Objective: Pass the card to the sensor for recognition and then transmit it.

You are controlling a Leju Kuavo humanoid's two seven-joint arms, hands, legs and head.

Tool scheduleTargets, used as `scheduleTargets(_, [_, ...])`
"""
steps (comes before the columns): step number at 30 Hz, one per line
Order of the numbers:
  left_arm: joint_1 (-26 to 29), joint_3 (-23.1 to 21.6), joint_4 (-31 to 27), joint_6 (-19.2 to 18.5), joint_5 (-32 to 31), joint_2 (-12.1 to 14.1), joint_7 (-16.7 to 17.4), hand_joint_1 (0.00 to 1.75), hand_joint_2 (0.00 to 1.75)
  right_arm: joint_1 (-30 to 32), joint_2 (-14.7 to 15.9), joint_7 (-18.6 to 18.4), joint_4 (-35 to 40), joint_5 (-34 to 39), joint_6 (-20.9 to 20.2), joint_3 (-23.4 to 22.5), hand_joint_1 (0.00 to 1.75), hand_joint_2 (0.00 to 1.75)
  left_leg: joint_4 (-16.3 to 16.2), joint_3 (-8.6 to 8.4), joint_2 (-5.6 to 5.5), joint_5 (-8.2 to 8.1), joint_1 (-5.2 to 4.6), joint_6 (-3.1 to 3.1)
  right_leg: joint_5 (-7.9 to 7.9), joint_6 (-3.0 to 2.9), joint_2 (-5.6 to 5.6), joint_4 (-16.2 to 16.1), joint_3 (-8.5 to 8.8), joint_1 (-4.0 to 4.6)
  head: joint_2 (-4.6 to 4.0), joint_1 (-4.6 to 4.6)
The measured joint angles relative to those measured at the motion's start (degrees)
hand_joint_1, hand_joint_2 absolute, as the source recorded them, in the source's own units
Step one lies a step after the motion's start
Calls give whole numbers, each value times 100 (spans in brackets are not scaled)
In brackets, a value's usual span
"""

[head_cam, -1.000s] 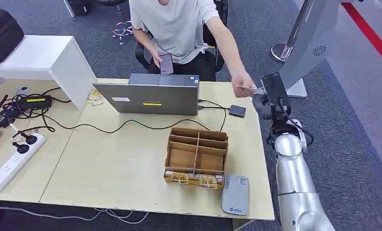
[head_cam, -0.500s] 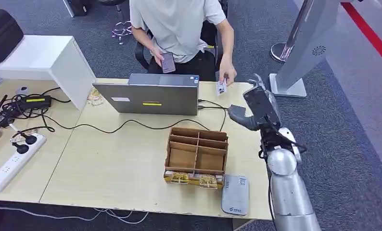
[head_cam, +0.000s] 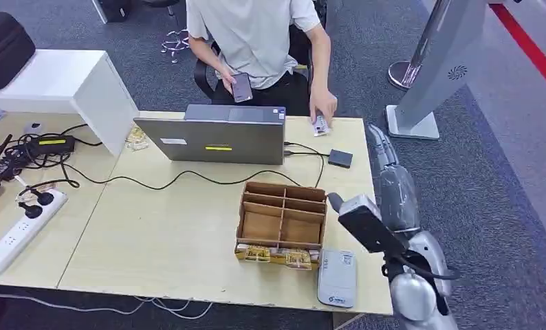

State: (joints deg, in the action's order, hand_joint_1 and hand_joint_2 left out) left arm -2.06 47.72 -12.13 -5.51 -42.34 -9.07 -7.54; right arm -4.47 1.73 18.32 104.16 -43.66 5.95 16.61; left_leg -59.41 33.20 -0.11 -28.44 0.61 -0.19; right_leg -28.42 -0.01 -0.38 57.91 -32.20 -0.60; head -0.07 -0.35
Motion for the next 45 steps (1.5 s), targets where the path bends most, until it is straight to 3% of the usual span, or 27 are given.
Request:
scheduleTargets(6, [1,186,0,81,13,-17,70,0,175,1143,538,268,806,-1576,1333,87,0,175,1,3,2,-9,-1,6,-3,2,3,-3,-1,0,0,0])
scheduleTargets(10, [-3,266,0,135,9,-28,122,0,175,1736,767,262,952,-1902,1821,257,0,175,1,3,4,-10,-1,7,-6,2,4,-3,-1,0,0,0])
scheduleTargets(13, [-5,332,0,181,-6,-39,135,0,175,2007,924,-36,935,-2158,2188,515,0,175,2,3,5,-10,-1,7,-6,2,4,-3,-1,0,0,0])
scheduleTargets(18, [-13,406,0,197,-83,-50,146,0,175,2162,1249,-989,612,-2872,2912,1190,0,175,2,1,8,-9,0,6,-6,2,5,-2,0,0,0,0])
scheduleTargets(21, [-15,428,0,199,-125,-48,146,0,175,2159,1394,-1403,330,-3109,3094,1564,0,175,1,1,8,-9,-1,6,-6,2,5,-2,0,0,0,0])
scheduleTargets(28, [-21,485,0,201,-192,-50,155,0,175,2080,1556,-1893,-217,-3376,3267,2076,0,175,1,1,8,-9,-1,7,-6,2,5,-3,0,0,0,0])
scheduleTargets(40, [-25,507,0,201,-267,-48,188,0,175,1855,1556,-1957,-764,-3310,3271,2573,0,175,1,1,9,-9,-1,6,-6,2,5,-2,0,0,0,0])
scheduleTargets(45, [-35,507,0,201,-313,-50,188,0,175,1706,1530,-1801,-1011,-3214,3271,2723,0,175,1,1,10,-9,-1,6,-6,2,6,-2,0,0,0,0])
